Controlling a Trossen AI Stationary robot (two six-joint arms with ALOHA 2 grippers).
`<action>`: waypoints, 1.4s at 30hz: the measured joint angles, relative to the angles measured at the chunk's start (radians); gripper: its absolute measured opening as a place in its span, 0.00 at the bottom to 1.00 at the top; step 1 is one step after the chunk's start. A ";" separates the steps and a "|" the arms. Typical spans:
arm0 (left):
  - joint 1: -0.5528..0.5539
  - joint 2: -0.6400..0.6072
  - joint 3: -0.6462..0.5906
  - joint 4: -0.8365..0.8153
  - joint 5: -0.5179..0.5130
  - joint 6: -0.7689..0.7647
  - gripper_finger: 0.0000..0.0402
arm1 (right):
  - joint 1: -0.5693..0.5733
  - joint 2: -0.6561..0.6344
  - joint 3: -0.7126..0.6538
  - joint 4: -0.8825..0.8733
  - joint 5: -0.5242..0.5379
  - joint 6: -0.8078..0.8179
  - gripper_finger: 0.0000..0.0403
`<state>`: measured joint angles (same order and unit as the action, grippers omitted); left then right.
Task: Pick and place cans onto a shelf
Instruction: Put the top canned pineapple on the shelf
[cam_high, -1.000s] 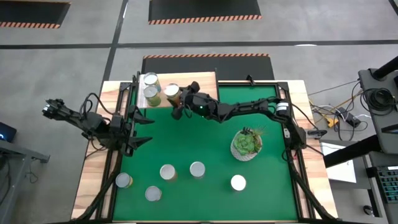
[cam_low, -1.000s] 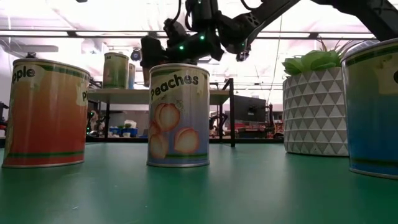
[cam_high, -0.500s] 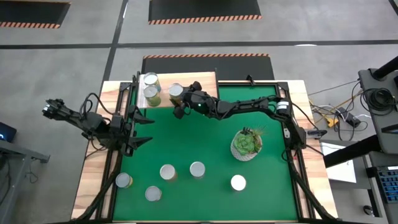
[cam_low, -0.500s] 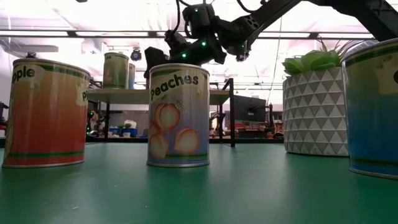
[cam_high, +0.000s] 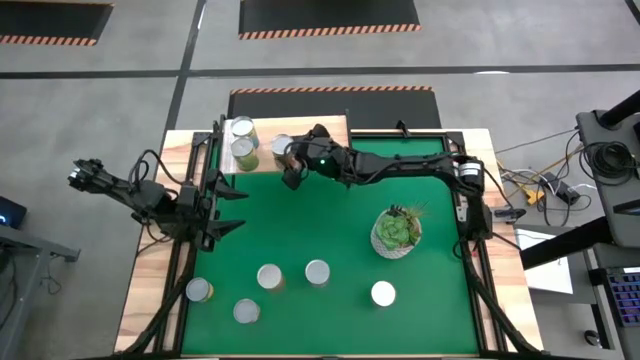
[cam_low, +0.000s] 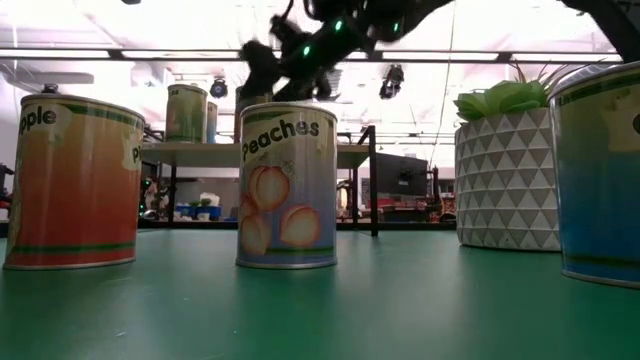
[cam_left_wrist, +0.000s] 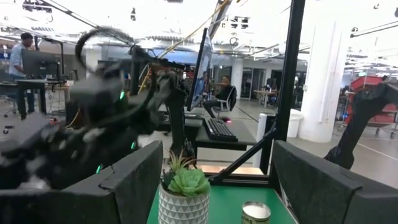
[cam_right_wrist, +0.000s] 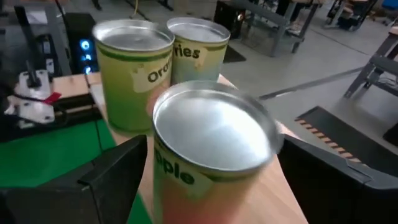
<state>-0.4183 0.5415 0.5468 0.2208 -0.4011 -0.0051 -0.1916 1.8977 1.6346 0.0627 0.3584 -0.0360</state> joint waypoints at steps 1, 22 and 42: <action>0.000 0.000 0.000 0.000 0.000 0.000 0.71 | 0.003 -0.012 0.007 -0.042 0.000 0.000 0.85; 0.000 0.002 0.000 -0.003 0.000 0.022 0.71 | -0.070 -0.028 0.111 -0.443 -0.084 -0.034 0.35; 0.000 0.002 0.000 -0.005 0.000 0.023 0.71 | -0.071 -0.013 0.110 -0.258 -0.130 -0.069 0.03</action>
<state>-0.4183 0.5438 0.5472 0.2161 -0.4015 0.0174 -0.2623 1.8851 1.7451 -0.1955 0.2279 -0.1051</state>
